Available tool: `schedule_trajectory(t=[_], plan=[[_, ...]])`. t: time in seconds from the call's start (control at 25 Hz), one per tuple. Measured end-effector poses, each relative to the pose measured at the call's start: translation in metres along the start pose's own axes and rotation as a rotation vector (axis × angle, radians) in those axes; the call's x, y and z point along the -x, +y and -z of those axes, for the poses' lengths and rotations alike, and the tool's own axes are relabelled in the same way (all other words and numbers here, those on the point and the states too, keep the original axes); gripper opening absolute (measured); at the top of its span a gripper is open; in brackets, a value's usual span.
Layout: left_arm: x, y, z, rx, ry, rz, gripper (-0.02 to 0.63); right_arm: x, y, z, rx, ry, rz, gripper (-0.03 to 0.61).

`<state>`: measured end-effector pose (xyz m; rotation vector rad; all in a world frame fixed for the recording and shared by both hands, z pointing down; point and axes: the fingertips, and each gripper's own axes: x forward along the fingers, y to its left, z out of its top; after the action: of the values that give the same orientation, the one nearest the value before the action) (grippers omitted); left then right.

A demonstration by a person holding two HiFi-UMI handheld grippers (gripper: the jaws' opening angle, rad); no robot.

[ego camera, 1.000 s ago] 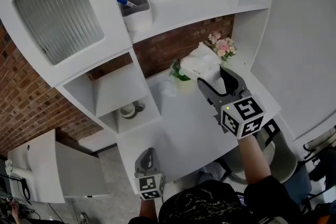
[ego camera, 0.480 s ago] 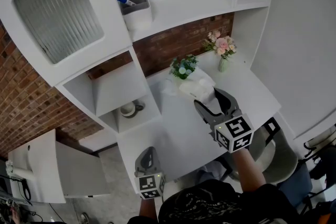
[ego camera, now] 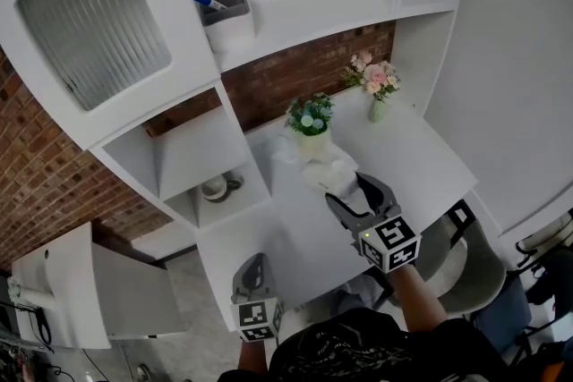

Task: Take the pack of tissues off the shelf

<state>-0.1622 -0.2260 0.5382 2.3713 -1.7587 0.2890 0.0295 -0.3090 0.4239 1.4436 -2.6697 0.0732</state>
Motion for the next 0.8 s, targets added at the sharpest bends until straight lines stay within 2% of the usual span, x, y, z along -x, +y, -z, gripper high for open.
schedule_trajectory(t=[0.24, 0.48, 0.6, 0.8], plan=[[-0.003, -0.005, 0.004, 0.005, 0.015, 0.008, 0.012, -0.002, 0.005, 0.033, 0.011, 0.062, -0.018, 0.281], [-0.005, -0.006, 0.010, 0.001, 0.007, 0.017, 0.012, -0.004, 0.007, 0.057, -0.056, 0.083, -0.039, 0.281], [-0.006, -0.006, 0.016, 0.007, 0.033, 0.009, 0.012, -0.005, 0.007, 0.067, -0.055, 0.099, -0.047, 0.281], [-0.010, -0.008, 0.013, 0.006, 0.025, 0.006, 0.012, -0.007, 0.003, 0.085, -0.057, 0.134, -0.034, 0.281]])
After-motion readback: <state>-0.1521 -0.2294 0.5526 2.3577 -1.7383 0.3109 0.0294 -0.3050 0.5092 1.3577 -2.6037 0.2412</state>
